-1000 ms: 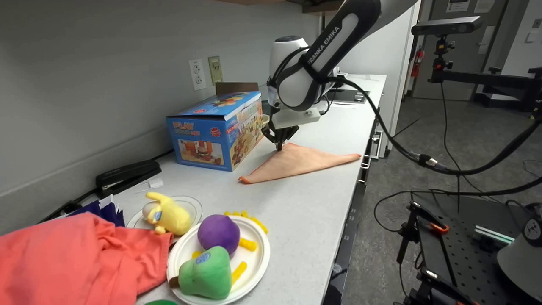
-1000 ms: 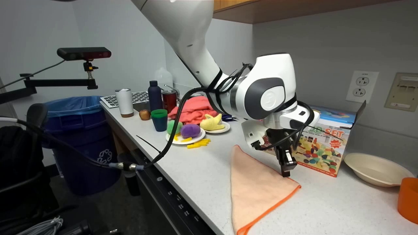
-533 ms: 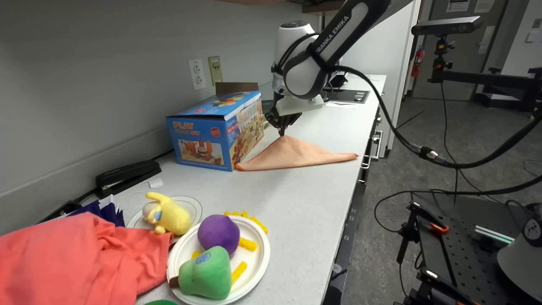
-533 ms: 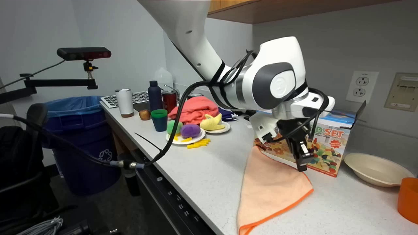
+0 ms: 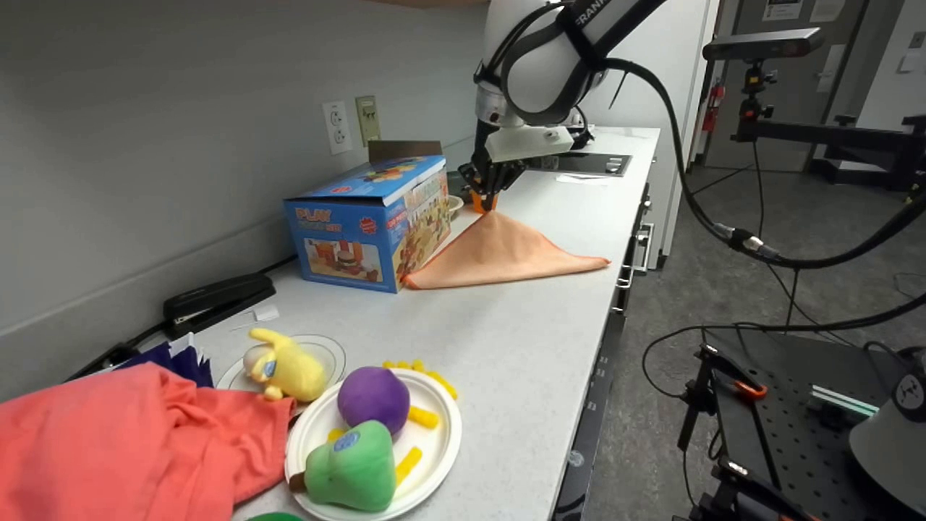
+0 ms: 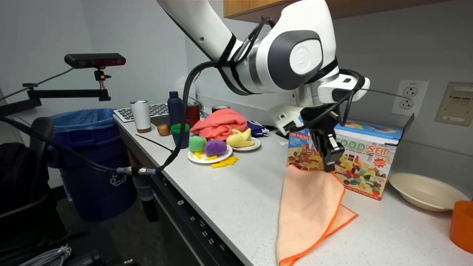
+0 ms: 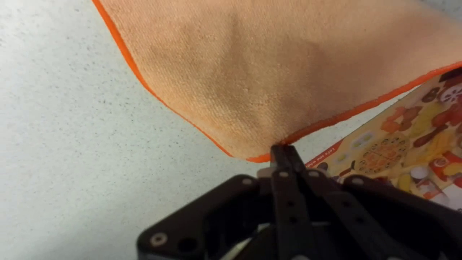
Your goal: Unfold the orange towel
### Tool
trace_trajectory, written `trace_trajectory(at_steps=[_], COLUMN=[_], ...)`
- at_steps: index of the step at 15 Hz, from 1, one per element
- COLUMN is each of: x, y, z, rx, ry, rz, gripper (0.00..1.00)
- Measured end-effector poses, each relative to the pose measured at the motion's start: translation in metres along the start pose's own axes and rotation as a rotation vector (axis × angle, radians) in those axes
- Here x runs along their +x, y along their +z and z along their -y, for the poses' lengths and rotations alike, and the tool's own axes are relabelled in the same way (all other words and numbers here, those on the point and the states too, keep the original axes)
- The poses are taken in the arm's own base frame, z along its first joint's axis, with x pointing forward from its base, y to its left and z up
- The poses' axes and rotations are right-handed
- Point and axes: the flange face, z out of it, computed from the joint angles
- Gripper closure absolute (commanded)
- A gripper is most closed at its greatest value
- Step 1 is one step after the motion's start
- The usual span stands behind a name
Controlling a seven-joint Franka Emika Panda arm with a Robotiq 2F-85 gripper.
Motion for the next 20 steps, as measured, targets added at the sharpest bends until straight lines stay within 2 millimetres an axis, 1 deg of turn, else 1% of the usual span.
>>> trace_trajectory(at_steps=[4,7,10,13,18,20], x=[-0.024,-0.049,-0.078,-0.107,-0.141,-0.151], y=[-0.030,-0.047,-0.059,-0.063,-0.051,-0.043], z=[0.001,0.007,0.015,0.024,0.038,0.042], rx=[0.018,0.024,0.027,0.022,-0.008,-0.021], ry=[-0.019,-0.047,-0.083,-0.121,-0.166,-0.172], rz=[0.035,0.075,0.133,0.206,0.279,0.296], gripper=[1.00,1.00,1.00,1.00,1.00,0.72])
